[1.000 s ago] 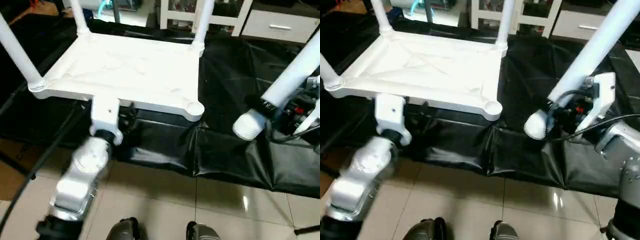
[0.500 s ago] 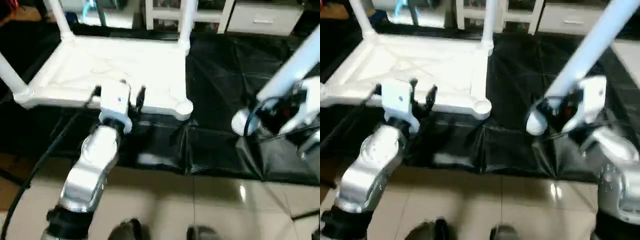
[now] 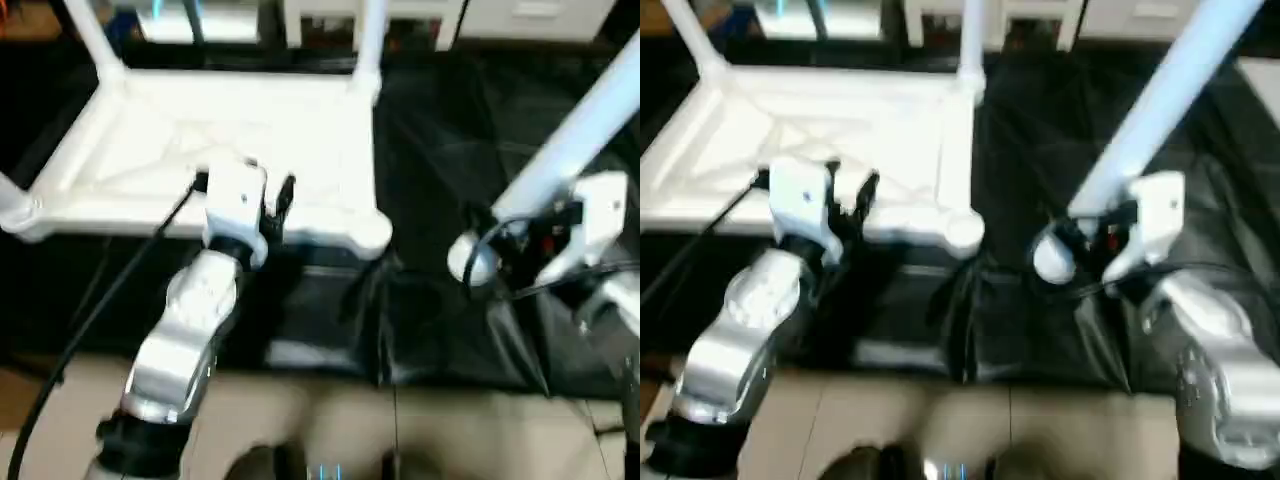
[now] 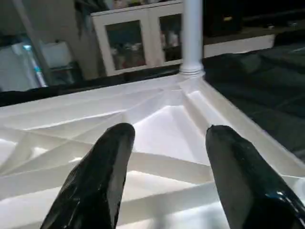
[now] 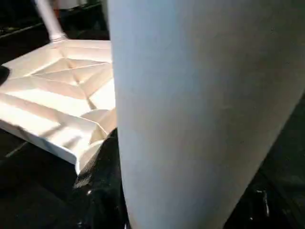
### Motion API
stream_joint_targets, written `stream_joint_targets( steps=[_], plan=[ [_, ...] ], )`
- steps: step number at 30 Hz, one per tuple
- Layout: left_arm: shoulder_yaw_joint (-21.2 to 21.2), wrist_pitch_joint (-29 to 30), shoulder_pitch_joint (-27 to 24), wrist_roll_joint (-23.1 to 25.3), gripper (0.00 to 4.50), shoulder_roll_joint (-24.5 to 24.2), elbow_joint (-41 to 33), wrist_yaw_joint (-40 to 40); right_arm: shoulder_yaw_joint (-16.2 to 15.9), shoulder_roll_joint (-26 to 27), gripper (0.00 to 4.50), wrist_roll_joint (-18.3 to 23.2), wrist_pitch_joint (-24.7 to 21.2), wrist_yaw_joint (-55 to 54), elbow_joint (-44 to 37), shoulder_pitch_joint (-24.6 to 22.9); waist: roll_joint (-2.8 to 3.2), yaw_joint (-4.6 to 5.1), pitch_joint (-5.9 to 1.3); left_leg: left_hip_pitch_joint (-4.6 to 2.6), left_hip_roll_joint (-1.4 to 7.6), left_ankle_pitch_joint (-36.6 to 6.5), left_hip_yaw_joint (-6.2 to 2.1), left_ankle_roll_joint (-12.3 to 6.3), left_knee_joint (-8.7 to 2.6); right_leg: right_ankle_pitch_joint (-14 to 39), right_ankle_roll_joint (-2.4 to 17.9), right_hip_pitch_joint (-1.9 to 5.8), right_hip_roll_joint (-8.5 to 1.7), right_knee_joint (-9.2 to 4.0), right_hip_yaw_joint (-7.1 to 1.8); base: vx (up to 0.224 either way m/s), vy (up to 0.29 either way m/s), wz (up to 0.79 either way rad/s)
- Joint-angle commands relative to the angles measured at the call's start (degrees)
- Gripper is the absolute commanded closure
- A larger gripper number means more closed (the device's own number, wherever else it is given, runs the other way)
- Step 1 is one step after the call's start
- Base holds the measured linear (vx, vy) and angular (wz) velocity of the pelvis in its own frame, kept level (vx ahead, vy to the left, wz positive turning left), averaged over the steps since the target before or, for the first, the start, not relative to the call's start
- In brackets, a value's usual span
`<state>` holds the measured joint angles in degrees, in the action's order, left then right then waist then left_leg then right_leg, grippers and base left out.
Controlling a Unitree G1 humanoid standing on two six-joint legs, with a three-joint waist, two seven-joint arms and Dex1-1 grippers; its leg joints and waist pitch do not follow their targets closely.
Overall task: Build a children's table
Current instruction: Pick table leg
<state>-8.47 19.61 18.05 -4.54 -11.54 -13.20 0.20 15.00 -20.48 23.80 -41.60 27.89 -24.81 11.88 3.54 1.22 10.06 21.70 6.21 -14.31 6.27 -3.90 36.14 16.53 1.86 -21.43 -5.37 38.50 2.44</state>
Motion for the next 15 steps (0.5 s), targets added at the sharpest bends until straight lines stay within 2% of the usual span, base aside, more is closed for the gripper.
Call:
stream_joint_targets(
  steps=[1,2,3,4,5,6,7,8,9,10,11,12,13,14,15],
  plan=[
    [-0.1,0.5,-0.5,0.7,1.73,0.0,-0.3,-0.3,0.3,-1.1,2.64,-0.8,1.6,0.1,-1.8,-0.5,-0.89,1.57,-5.06,-10.22,10.96,26.6,-9.18,-30.04,-2.95,2.5,-6.5,-7.02,-1.45,2.27,-1.94,0.082,-0.114,-0.07],
    [0.1,0.5,-0.6,0.8,1.73,0.0,-0.4,-0.4,0.1,-1.3,2.64,-0.8,1.8,0.1,-1.8,-0.4,-1.89,1.17,-4.72,-8.78,8.93,21.3,-8.04,-26.62,-2.75,-0.8,-5.8,-5.95,-2.34,0.49,-3.21,0.007,-0.155,-0.13],
    [0.2,0.6,-0.7,0.8,1.73,0.0,-0.5,-0.4,-0.2,-1.5,2.64,-0.8,1.9,0.1,-1.6,-0.3,-4.78,-0.14,-3.78,-2.39,0.13,4.3,-2.09,-16.59,-0.74,-4.7,-5.4,1.15,-2.54,-5.19,-6.03,-0.023,-0.138,0.04],
    [0.5,0.7,-0.7,0.8,1.73,0.0,-0.5,-0.6,-0.4,-1.7,2.64,-0.8,2.1,0.0,-1.5,-0.1,-5.39,-1.72,-2.47,0.23,-3.28,-3.8,0.35,-12.31,1.92,3.9,-5.1,4.31,-4.25,-8.77,-9.42,-0.023,-0.138,0.04],
    [0.6,0.7,-0.7,0.8,1.73,0.0,-0.5,-0.7,-0.5,-1.7,2.64,-0.8,2.1,0.0,-1.4,0.0,-5.07,-2.12,-3.3,3.21,-2.2,-3.1,-1.02,-6.46,5.26,13.1,-1.5,9.27,-6.86,-8.27,-10.56,0.039,-0.087,0.01],
    [0.9,0.8,-0.8,0.9,1.73,0.1,-0.5,-0.8,-0.7,-1.8,2.64,-0.8,2.3,0.0,-1.2,0.1,-4.61,-2.26,-2.17,3.48,-2.19,0.8,-1.54,-2.59,4.75,16.8,-1.8,8.57,-5.15,-8.52,-9.03,0.066,-0.056,-0.12],
    [1.4,0.7,-0.7,0.8,1.73,0.0,-0.3,-1.2,-1.2,-1.8,2.64,-1.1,2.6,-0.3,-1.0,0.3,-3.61,-1.91,-1.34,3.4,-0.94,3.1,-1.88,-0.85,3.53,21.8,3.3,8.16,-5.46,-9.89,-8.24,0.066,-0.056,-0.12],
    [1.5,0.8,-0.7,0.9,1.73,-0.1,-0.3,-1.2,-1.3,-1.9,2.64,-1.2,2.7,-0.2,-0.9,0.4,-2.98,-1.78,-0.84,2.89,-0.25,3.8,-1.91,-0.63,2.11,25.1,6.1,7.5,-4.92,-10.67,-7.24,0.058,-0.007,-0.06],
    [1.5,0.8,-0.6,0.9,1.73,-0.1,-0.3,-1.2,-1.4,-2.0,2.64,-1.2,2.9,-0.2,-0.8,0.4,-1.82,-1.35,-1.2,1.94,1.04,3.6,-1.69,-1.14,-1.03,26.8,9.5,7.66,-2.99,-11.08,-5.26,0.0,0.0,0.0],
    [1.6,0.8,-0.6,1.0,1.73,-0.1,-0.3,-1.1,-1.5,-2.1,2.64,-1.2,3.1,-0.1,-0.6,0.5,-0.63,-1.05,-1.39,0.27,2.37,2.6,-1.73,-0.41,-2.77,25.4,9.9,6.99,-2.27,-11.13,-3.59,0.079,0.058,-0.03],
    [1.7,0.8,-0.6,1.1,1.73,-0.1,-0.2,-1.1,-1.7,-2.3,2.64,-1.3,3.5,-0.1,-0.4,0.5,0.39,0.61,-1.13,-0.43,4.59,-7.0,-4.1,-0.58,-5.89,22.1,8.8,6.65,0.83,-8.98,-0.77,0.12,0.107,-0.08],
    [1.8,0.8,-0.5,1.1,1.73,0.0,-0.1,-1.2,-1.9,-2.4,2.64,-1.4,3.8,-0.1,-0.2,0.6,1.67,2.36,-2.6,-6.76,7.45,-14.6,-7.78,-2.0,-7.14,13.9,7.6,2.6,2.45,-4.58,0.48,0.193,0.156,-0.07],
    [1.8,0.9,-0.6,1.1,1.73,0.1,-0.2,-1.1,-2.0,-2.5,2.64,-1.4,4.0,-0.2,0.0,0.7,1.96,3.36,-3.87,-10.56,8.85,-10.3,-10.61,-7.61,-6.73,6.2,3.6,-1.07,2.55,-0.51,0.61,0.147,0.114,-0.06],
    [2.0,0.9,-0.6,1.2,1.73,0.3,-0.2,-1.2,-2.1,-2.5,2.64,-1.5,4.1,-0.3,0.2,0.8,1.57,3.54,-4.26,-11.39,9.28,-4.8,-11.45,-12.1,-6.06,4.3,0.4,-2.57,2.32,0.68,0.38,0.137,0.082,0.02],
    [2.1,0.9,-0.5,1.3,1.73,0.4,-0.2,-1.3,-2.0,-2.5,2.64,-1.5,4.1,-0.6,0.4,1.0,0.69,3.38,-3.95,-10.9,9.42,6.2,-11.33,-19.3,-5.02,2.4,-4.9,-4.94,1.37,2.4,-0.35,0.117,0.04,-0.07]
  ],
)
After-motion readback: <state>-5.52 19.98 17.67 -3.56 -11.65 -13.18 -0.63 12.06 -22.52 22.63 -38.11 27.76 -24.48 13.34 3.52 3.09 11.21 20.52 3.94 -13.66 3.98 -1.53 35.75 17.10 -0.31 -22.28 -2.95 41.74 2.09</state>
